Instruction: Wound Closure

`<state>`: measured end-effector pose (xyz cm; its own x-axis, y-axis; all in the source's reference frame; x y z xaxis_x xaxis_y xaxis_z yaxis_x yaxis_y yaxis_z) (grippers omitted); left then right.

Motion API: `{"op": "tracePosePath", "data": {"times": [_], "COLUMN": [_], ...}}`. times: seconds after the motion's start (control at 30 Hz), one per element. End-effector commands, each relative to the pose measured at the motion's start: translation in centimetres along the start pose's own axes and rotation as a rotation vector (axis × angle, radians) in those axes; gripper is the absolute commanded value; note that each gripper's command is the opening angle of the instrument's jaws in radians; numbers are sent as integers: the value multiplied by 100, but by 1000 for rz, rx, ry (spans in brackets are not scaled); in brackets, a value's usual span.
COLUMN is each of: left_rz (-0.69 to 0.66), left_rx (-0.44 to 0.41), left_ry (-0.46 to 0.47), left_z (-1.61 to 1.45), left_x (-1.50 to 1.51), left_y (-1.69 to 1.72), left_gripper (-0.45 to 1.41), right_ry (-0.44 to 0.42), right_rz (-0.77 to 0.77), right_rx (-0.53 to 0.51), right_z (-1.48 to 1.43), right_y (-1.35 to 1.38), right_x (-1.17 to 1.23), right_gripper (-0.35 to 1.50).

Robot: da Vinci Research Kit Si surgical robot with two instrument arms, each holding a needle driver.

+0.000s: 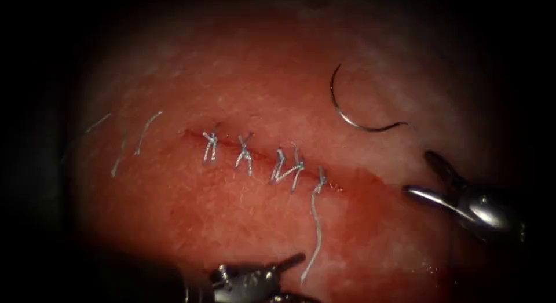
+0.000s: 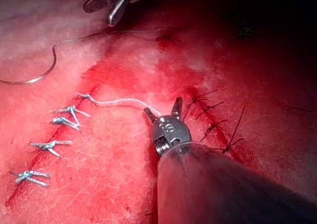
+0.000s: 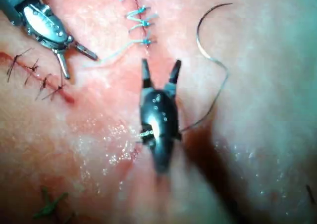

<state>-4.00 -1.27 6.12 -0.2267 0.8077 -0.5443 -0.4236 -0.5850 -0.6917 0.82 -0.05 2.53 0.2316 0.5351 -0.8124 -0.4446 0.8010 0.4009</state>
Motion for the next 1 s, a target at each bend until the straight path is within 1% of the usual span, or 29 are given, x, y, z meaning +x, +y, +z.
{"op": "tracePosePath", "data": {"times": [0.03,0.07,0.1,0.17,0.2,0.23,0.27,0.37,0.43,0.47,0.5,0.53,0.57,0.77,0.93,0.97,1.0], "left_rz": [-3,-1,1,2,-2,24,38,38,38,37,36,36,45,48,66,68,69], "left_rx": [2,9,38,44,66,90,125,132,134,136,143,143,129,101,99,98,99], "left_ry": [-5,-4,1,2,5,7,10,11,15,9,4,4,-4,-31,-66,-72,-75], "left_z": [4,5,8,9,10,10,10,8,8,8,9,9,10,11,9,8,8], "left_x": [-12,-12,-13,-14,-15,-16,-19,-21,-22,-22,-22,-22,-23,-25,-26,-28,-29], "left_y": [8,7,3,0,-6,-11,-18,-21,-21,-20,-16,-16,-8,6,6,4,3], "left_gripper": [32,32,29,29,29,31,37,36,29,22,9,9,-10,-16,-20,-37,-45], "right_ry": [0,0,0,0,-3,-3,-5,-5,-5,-5,-5,-5,-5,-7,-7,-11,-11], "right_rz": [5,5,5,5,5,6,6,6,6,6,7,7,7,7,7,8,8], "right_rx": [4,4,3,3,2,1,1,0,0,0,-1,-1,-1,-1,-2,-5,-5], "right_z": [4,5,5,6,7,8,10,11,11,11,12,12,13,14,15,16,17], "right_y": [-13,-13,-15,-16,-18,-19,-21,-22,-23,-23,-23,-23,-25,-28,-31,-32,-33], "right_x": [-8,-8,-8,-8,-7,-7,-6,-6,-6,-6,-6,-6,-5,-5,-4,-4,-3], "right_gripper": [135,135,135,135,135,135,136,136,136,136,136,136,136,138,140,140,140]}}
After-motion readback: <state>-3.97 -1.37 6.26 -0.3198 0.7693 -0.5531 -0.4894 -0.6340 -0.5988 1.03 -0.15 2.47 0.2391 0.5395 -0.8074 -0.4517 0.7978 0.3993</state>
